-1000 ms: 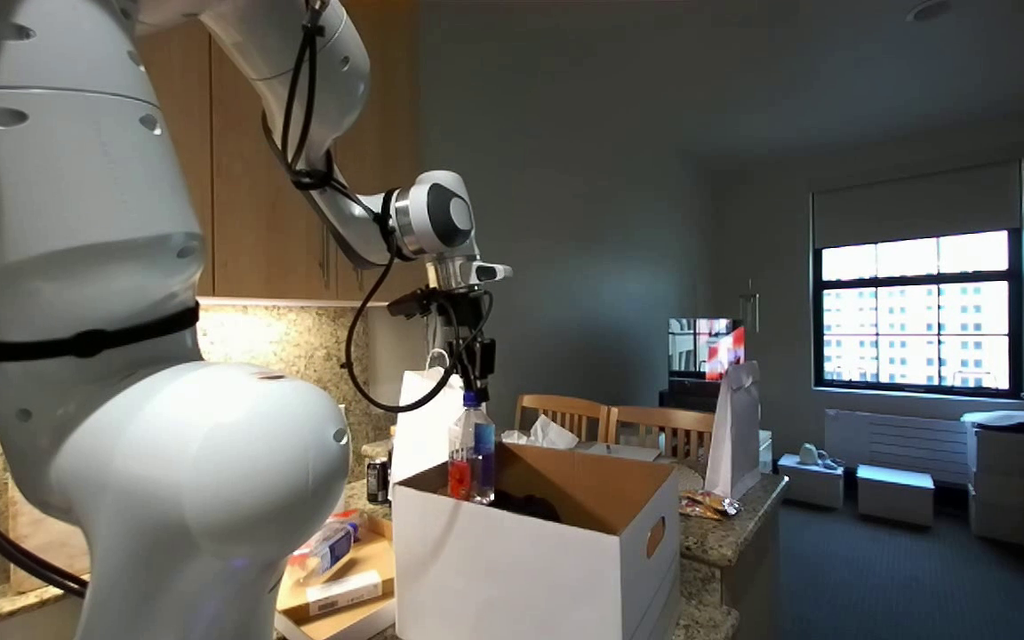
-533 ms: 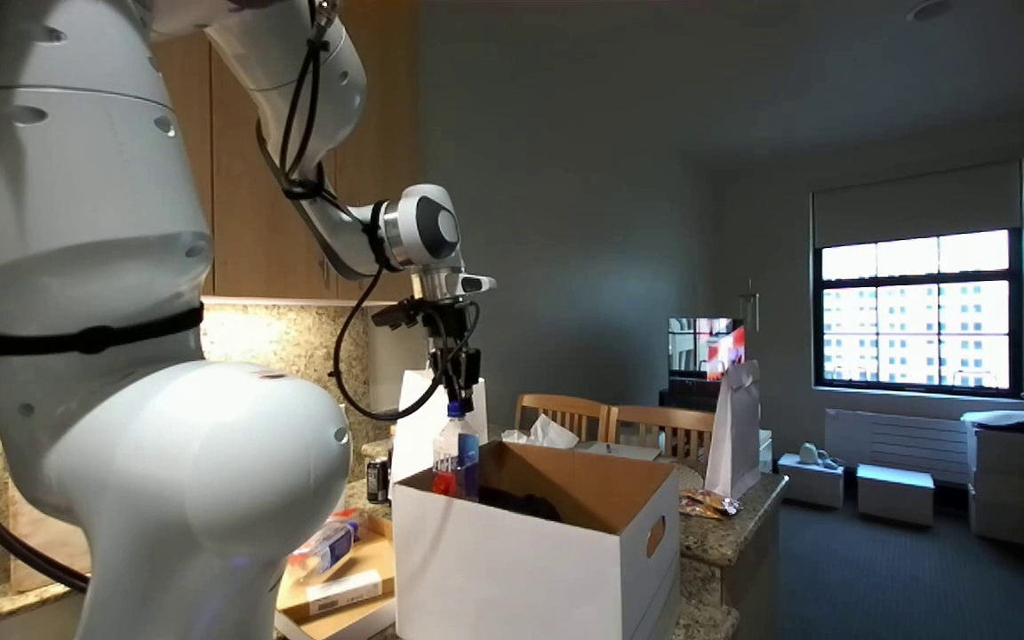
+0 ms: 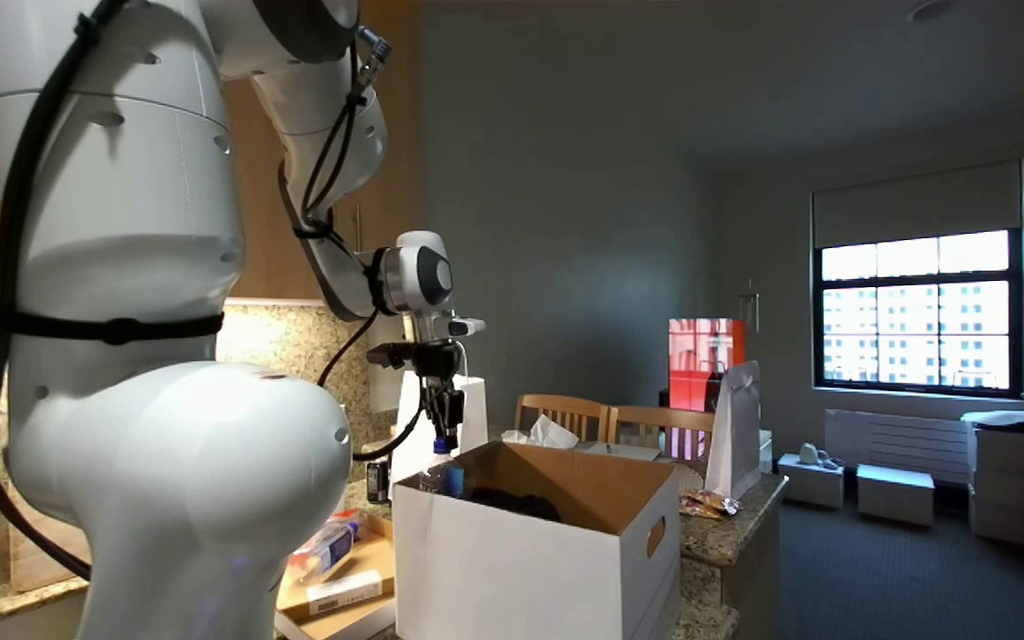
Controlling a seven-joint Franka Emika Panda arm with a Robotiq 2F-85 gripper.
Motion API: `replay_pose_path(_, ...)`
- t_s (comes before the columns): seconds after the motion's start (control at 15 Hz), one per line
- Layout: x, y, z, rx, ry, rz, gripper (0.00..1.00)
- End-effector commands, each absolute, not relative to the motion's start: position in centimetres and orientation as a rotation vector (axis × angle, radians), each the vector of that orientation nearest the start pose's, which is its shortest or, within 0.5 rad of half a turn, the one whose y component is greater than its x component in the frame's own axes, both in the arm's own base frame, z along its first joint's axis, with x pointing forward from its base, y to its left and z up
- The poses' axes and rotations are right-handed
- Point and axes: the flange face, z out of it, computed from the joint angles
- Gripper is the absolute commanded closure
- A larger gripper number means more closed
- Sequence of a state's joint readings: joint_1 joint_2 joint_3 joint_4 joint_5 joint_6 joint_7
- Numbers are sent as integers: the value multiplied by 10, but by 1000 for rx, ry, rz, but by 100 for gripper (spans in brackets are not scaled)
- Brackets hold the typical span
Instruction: Put three bottles of water in the box
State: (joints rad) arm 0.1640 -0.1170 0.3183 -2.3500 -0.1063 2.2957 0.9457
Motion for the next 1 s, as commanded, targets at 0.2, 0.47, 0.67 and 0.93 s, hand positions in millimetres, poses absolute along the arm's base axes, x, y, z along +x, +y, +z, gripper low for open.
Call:
replay_pose_path(0.2, 442, 251, 347, -3081, 787, -231, 89)
replay_pose_path(0.47, 435, 268, 334, -3113, 786, -218, 39)
replay_pose_path(0.67, 429, 275, 334, -3117, 759, -218, 22)
replay_pose_path(0.93, 428, 269, 355, -3115, 714, -237, 1)
